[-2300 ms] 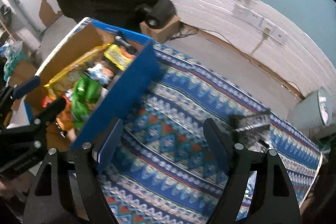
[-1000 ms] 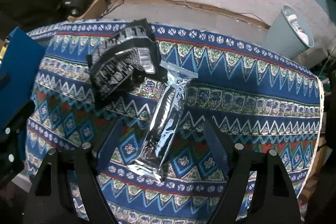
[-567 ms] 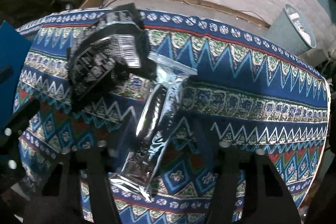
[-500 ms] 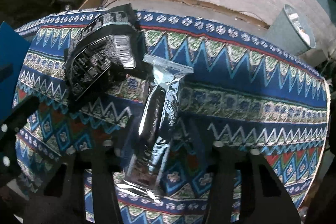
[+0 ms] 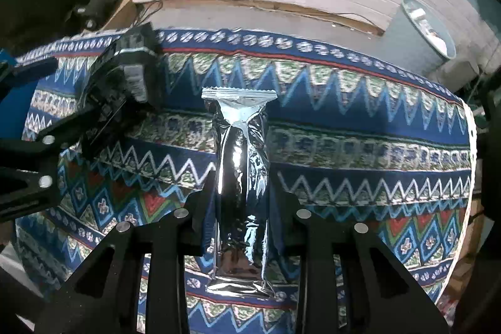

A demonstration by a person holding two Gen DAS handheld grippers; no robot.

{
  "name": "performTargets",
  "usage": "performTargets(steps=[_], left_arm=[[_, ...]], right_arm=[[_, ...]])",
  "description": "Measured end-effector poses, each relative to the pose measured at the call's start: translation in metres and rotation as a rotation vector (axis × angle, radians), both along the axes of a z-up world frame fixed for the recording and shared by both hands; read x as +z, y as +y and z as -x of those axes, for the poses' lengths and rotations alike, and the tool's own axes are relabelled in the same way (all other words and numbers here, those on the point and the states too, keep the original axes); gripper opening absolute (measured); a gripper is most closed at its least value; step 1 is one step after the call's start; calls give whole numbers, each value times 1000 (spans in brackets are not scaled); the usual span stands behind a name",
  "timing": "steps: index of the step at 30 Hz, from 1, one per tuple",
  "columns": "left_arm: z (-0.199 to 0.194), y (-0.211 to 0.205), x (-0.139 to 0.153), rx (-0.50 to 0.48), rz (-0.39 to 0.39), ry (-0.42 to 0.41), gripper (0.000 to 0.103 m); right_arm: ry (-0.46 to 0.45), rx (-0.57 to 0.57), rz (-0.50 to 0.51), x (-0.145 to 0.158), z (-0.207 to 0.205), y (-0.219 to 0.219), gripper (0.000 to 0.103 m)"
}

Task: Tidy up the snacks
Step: 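Grasp the black packet with the left tool while the right tool grasps the silver bar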

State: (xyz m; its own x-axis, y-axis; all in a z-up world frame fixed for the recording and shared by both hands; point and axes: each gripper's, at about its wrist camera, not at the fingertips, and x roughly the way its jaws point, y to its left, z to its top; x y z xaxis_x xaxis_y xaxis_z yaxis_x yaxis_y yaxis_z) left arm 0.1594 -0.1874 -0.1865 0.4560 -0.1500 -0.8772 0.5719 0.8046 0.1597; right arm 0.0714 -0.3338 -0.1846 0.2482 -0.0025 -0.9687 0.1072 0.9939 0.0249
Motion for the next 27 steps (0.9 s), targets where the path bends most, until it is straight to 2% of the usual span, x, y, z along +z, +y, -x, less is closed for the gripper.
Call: performTargets(steps=[6,15,16,18,21,27], left_arm=[[-14,-21,-10,-64,-19,42,89],[-18,-24,-33,-53,-65,59,88],[-17,-23,-32,-48,-52,55,86],[-15,-20,-29,-46,-19,69,68],[-12,-15,-27,-37,-6,73,59],[-3,-3,-20,-19,-17,49,58]], right_arm=[[-11,-54,-34,3,2,-11,28],[-8,-60,-38,2,2,-17,28],[-8,-58,-38,2,2,-17,28],[-11,-53,-37,3,2,-15,28],[-15,-47,-33,6,4,-8,28],[-27,-30,-22,14,4,2,28]])
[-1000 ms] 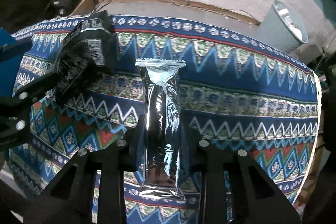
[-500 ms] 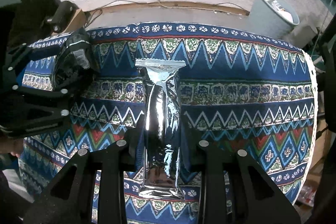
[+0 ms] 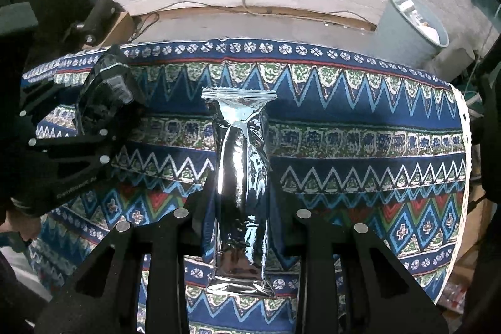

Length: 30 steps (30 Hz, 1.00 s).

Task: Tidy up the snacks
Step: 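Grasp the black packet with the left tool while the right tool grasps the silver bar, then lift both snacks and carry them over the cardboard box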

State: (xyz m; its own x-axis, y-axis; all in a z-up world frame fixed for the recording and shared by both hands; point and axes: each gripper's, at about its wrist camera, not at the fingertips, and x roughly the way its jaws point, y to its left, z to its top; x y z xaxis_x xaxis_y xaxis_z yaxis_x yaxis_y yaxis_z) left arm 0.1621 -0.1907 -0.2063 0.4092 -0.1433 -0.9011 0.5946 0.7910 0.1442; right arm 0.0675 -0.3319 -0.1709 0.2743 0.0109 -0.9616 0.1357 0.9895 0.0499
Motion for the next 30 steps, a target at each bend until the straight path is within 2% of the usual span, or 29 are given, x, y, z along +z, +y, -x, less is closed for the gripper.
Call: performTargets(steps=[9,11,20,30], left_arm=[[28,28,28,55,-9,-34,58],[35,35,38,65,-26,-62,58],[62,75,83,135,-13,-136,58],[96,107,111,202,10,-125,58]], right_arm=[[-15,34,12,18,5,18,28],[-23,47,11,25,7,24,28],[-63,111,14,54,16,52,28],[-120,187,7,89,24,93,28]])
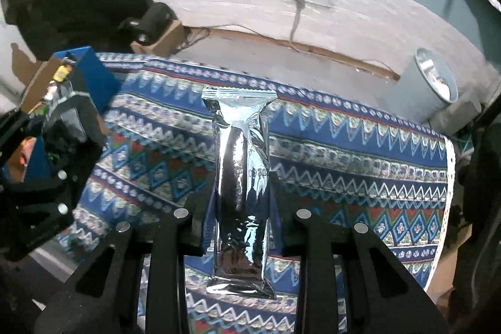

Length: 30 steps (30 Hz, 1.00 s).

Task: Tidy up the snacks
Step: 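Lift both snacks and carry them over the cardboard box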

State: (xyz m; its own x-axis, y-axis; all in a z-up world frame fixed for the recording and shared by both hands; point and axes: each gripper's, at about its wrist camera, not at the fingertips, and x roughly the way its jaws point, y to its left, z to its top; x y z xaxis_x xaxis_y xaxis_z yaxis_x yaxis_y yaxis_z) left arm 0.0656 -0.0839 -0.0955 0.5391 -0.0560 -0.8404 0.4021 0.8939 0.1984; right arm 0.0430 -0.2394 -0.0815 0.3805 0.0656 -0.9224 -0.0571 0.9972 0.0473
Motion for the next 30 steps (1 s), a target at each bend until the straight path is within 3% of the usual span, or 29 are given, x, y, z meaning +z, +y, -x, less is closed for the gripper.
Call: performTargets(steps=[17,30], left_arm=[[45,79,50,127,61,-98,58],[52,148,67,250,98,-129,58]], right_arm=[[-81,173,-57,54,6,91,28],[-107,286,-108,76,-11,163,28]])
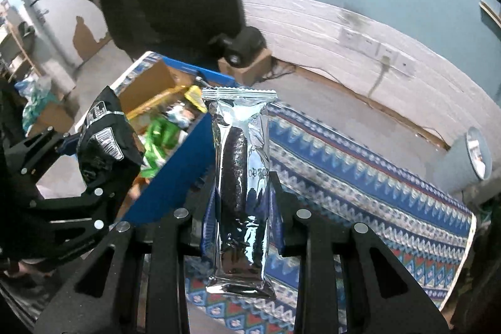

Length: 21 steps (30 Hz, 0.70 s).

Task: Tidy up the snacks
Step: 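Lift both snacks and carry them over the cardboard box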

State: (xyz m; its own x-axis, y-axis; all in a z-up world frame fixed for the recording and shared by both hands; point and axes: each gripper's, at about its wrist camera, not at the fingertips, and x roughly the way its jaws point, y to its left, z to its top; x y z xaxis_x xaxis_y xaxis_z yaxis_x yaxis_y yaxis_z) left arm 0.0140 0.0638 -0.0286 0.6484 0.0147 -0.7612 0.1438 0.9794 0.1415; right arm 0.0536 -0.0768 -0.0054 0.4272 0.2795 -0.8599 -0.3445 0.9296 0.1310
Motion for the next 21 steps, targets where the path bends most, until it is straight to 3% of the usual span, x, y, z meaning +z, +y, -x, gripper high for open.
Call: performTargets(steps=[21], left_arm=[[-17,110,-13,200,32,30,59]], right_arm=[[47,149,-11,-16,-56,126,28]])
